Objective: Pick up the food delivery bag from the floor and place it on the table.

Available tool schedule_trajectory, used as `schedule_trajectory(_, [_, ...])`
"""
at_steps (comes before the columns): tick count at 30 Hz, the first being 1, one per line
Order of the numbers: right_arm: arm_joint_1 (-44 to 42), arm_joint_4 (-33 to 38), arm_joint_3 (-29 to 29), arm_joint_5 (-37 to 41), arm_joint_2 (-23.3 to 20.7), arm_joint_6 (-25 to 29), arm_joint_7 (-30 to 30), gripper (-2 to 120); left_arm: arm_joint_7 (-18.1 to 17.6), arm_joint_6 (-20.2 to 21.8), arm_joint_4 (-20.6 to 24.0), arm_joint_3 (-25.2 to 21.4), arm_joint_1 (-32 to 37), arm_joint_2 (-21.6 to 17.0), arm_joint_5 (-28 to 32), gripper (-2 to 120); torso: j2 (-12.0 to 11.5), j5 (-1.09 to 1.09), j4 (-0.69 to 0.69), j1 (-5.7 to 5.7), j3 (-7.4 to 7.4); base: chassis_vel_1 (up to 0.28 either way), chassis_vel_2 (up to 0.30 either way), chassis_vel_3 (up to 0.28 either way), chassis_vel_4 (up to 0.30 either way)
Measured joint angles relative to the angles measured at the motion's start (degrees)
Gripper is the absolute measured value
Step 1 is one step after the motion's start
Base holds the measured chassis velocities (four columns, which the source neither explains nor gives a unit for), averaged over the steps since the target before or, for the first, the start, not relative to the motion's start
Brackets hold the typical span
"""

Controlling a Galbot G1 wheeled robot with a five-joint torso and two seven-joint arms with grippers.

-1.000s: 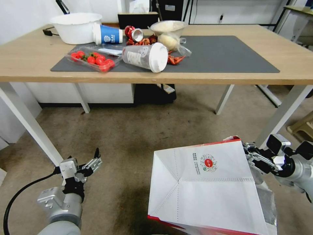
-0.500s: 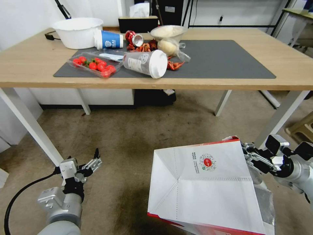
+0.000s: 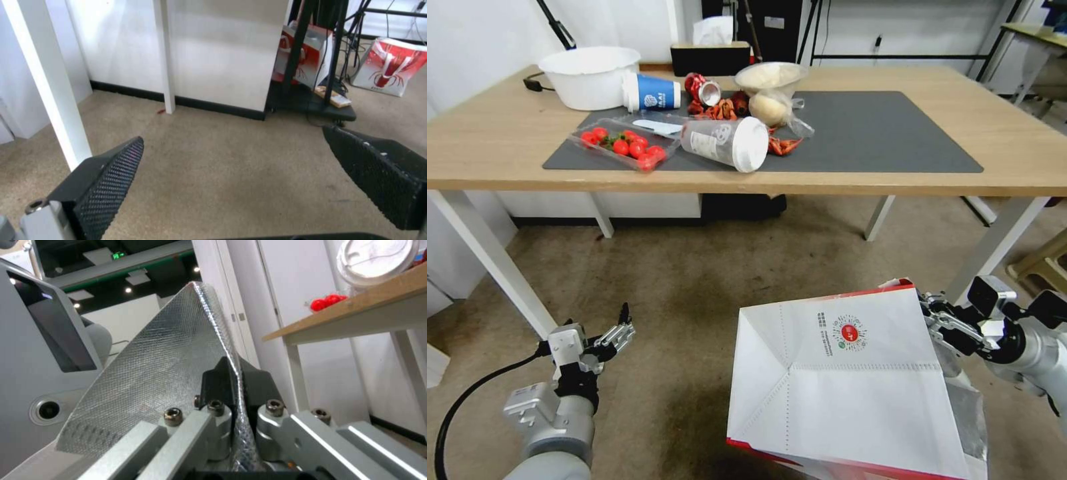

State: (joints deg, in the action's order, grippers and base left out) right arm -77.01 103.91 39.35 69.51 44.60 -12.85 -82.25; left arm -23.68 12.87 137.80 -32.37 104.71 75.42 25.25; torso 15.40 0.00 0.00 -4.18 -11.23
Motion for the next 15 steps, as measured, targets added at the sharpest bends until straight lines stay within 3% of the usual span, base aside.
schedule_trajectory(15, [-0.6, 0.3, 0.1, 0.0, 0.6, 0.0, 0.0, 0, 0.1, 0.0, 0.0, 0.0, 0.0, 0.0, -0.1, 100, 1.8, 0.0, 0.0, -0.44, -1.34, 0.0, 0.0, 0.0, 0.0])
